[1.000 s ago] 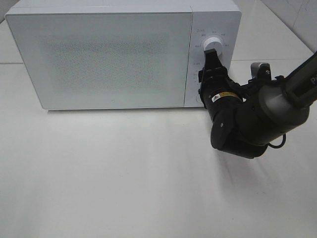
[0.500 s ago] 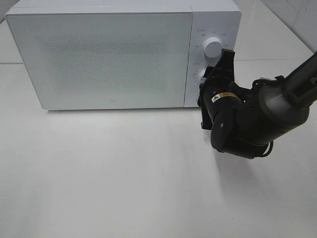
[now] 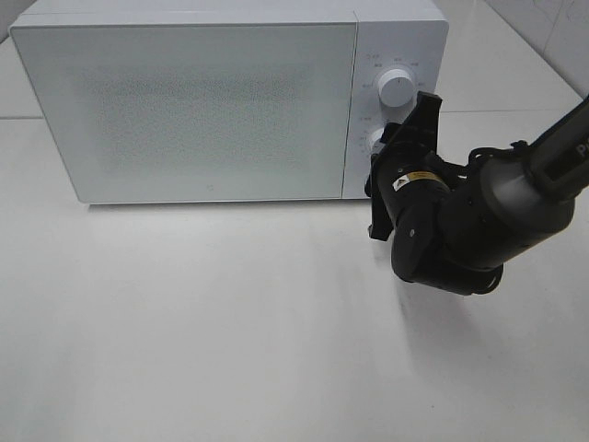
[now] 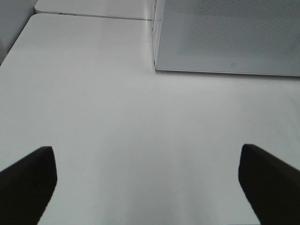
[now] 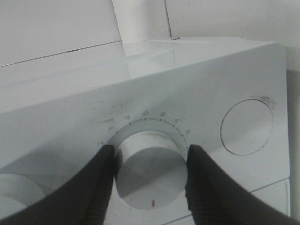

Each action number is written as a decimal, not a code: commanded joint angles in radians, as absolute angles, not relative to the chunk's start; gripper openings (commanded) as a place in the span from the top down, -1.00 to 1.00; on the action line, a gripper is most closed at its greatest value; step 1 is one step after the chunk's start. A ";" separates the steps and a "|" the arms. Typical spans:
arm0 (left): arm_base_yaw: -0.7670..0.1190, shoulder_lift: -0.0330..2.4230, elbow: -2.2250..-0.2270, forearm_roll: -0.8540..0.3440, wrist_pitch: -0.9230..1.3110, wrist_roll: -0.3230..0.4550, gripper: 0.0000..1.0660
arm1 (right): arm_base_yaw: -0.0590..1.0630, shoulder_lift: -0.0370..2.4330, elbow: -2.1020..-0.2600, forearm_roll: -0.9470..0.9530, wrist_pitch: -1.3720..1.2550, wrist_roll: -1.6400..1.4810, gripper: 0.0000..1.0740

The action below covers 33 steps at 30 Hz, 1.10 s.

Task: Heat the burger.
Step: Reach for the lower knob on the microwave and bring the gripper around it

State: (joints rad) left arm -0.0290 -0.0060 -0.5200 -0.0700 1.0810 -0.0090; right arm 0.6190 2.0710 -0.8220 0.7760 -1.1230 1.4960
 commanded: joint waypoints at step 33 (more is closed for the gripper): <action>-0.035 -0.023 -0.519 -0.069 1.070 -0.009 -0.83 | 0.619 2.040 -0.785 0.811 -1.404 1.342 -0.22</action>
State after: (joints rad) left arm -0.0290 -0.0060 -0.5200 -0.0700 1.0810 -0.0090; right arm 0.6290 2.0600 -0.8020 0.8280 -1.1590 1.3610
